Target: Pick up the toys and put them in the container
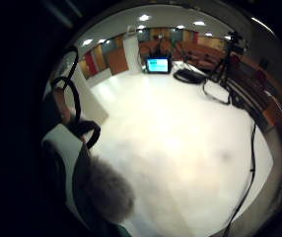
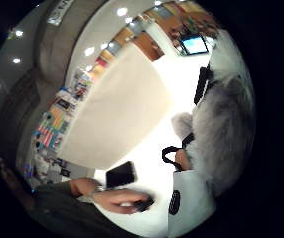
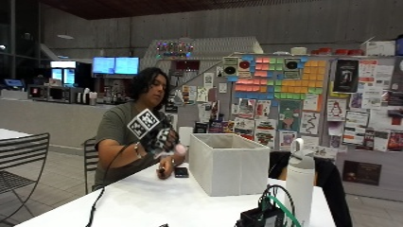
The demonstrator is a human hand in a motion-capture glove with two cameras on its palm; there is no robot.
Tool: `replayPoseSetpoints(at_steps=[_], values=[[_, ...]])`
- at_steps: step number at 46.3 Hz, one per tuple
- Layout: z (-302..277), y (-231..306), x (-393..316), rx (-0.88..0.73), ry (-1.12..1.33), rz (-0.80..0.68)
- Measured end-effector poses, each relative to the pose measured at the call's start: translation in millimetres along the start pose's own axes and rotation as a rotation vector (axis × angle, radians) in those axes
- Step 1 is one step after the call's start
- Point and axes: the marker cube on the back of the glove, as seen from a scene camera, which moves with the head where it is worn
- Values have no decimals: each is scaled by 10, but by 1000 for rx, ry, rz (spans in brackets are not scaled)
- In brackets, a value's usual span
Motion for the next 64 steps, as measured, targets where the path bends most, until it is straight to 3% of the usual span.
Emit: replayPoseSetpoints(at_steps=[6, 12, 19, 26, 30, 35, 52, 64], values=[[-584, -557, -630, 72, -176, -98], [-702, -1095, -1360, 62, -325, -175], [-297, -1578, -1919, -20, -357, -184], [383, -1801, -2114, -283, -421, -92], [663, -1823, -2064, -407, -423, -50], [716, -1752, -1922, -433, -420, -41], [22, -892, -1074, -516, -163, -182], [-235, -537, -564, -533, 70, -106]])
